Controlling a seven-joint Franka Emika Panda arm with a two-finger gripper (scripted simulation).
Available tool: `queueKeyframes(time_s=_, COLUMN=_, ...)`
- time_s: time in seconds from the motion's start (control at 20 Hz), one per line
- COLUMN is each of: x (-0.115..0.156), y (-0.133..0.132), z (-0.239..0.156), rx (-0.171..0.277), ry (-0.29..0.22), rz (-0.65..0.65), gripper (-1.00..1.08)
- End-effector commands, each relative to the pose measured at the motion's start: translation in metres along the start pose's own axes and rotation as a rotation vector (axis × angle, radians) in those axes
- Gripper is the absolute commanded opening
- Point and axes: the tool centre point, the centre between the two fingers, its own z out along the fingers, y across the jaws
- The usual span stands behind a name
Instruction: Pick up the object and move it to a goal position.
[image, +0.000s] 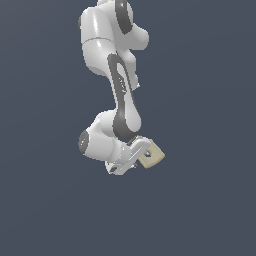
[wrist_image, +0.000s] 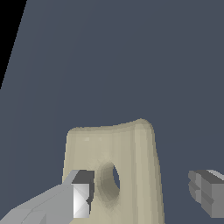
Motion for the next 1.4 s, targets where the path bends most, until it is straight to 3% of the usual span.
queueKeyframes(time_s=0.0, x=0.003, y=0.002, z=0.000, rx=0.032, ry=0.026, rz=-0.021, gripper=0.68)
queueKeyframes(time_s=0.35, x=0.007, y=0.005, z=-0.001, rx=0.073, ry=0.064, rz=-0.049, gripper=0.68)
queueKeyframes(time_s=1.05, x=0.008, y=0.003, z=0.029, rx=0.075, ry=0.066, rz=-0.050, gripper=0.68)
queueKeyframes(time_s=1.1, x=0.008, y=0.003, z=0.029, rx=0.075, ry=0.066, rz=-0.050, gripper=-1.00)
queueKeyframes(time_s=1.35, x=0.008, y=0.003, z=0.029, rx=0.075, ry=0.066, rz=-0.050, gripper=-1.00)
